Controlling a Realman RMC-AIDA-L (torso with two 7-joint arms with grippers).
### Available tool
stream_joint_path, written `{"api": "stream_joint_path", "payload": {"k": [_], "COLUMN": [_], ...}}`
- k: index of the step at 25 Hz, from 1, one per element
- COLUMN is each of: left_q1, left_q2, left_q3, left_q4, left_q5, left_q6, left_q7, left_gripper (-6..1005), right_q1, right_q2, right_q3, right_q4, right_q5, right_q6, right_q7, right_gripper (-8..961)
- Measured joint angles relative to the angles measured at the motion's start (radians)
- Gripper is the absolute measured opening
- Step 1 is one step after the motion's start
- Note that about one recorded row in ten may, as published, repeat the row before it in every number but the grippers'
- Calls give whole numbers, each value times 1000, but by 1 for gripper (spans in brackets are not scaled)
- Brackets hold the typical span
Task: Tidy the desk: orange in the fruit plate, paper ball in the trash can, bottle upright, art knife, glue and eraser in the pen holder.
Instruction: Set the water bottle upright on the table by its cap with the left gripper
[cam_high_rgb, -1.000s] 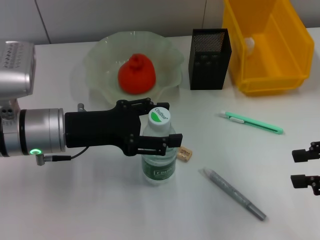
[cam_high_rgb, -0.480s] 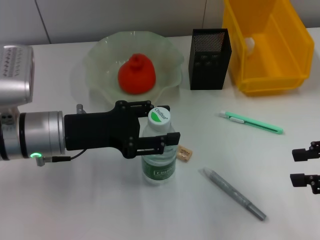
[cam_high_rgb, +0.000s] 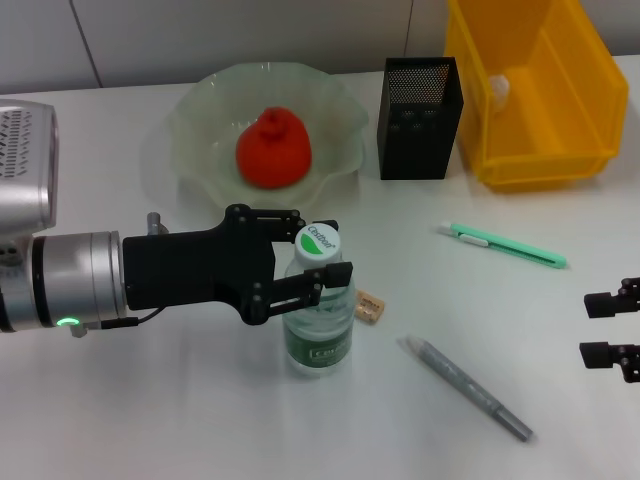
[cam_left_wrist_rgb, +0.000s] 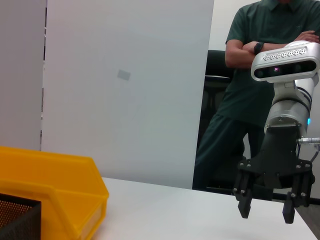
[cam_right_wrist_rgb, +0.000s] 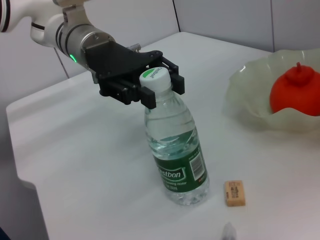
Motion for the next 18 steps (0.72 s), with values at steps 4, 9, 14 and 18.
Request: {"api": "stream_joint_path", "payload": {"k": [4, 9, 14, 18], "left_q1": [2, -2, -11, -22], "left_q2": [0, 5, 8, 13], "left_q3": [1, 0, -3, -5], "left_q4": [0, 19, 107, 170], "left_q5": [-11, -50, -57, -57], "left_q6": [-1, -2, -52, -123], "left_q7": [7, -15, -76, -130], "left_gripper": [448, 441, 442, 442], "right_q1": [1, 3, 7, 13], "right_q2": [0, 1, 1, 2], "right_q3": [0, -2, -9, -9], "right_q4": [0, 0, 1, 2], "right_q5": [0, 0, 2, 5], "right_q6": [1, 0, 1, -1], "right_q7": [0, 0, 0, 0], "right_gripper": [593, 593, 594, 594]}}
